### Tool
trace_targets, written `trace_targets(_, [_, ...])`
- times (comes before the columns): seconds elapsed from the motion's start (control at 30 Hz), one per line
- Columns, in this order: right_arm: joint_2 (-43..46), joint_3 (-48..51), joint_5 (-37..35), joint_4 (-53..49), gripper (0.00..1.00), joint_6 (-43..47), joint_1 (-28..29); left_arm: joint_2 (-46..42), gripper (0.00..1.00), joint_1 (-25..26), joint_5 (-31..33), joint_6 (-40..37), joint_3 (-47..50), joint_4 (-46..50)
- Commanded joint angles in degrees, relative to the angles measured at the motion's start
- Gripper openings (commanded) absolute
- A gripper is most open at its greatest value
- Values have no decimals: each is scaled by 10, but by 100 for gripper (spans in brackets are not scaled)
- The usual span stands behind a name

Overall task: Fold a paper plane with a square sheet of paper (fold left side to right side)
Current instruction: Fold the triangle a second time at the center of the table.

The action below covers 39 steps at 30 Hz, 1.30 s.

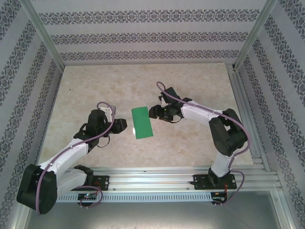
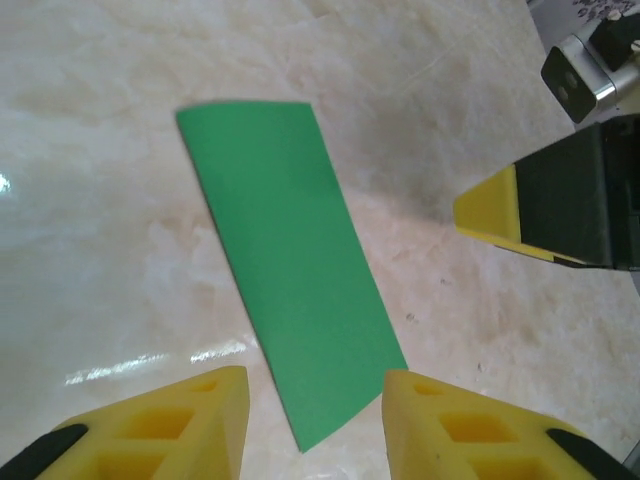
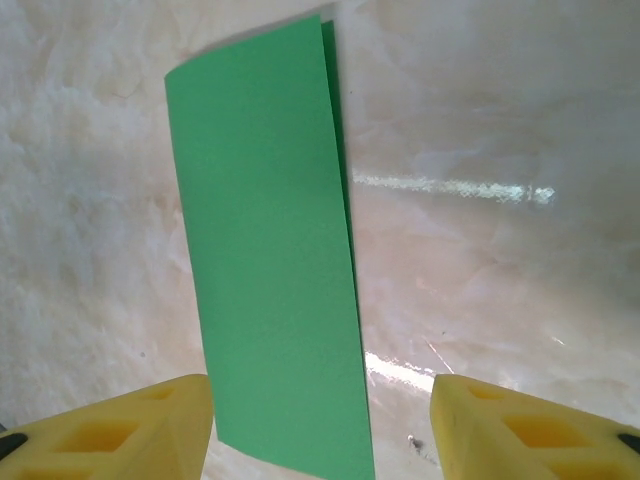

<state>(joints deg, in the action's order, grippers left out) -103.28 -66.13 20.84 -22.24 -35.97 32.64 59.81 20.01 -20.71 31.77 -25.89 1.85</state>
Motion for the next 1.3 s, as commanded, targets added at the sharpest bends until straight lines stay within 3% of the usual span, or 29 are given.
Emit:
trace_targets(0.0, [-37, -27, 48, 29, 61, 26, -5, -1, 40, 4, -33, 38, 15, -45])
trace_targets(0.17, [-85, -64, 68, 77, 61, 40, -30, 43, 33, 12, -54, 72, 27, -98])
trace_targets(0.6, [-227, -243, 90, 40, 61, 70, -42, 68, 34, 20, -41, 56, 11, -81])
trace_targets(1.27, [-279, -310, 77, -34, 57, 99, -23, 74, 43, 20, -40, 51, 3, -75])
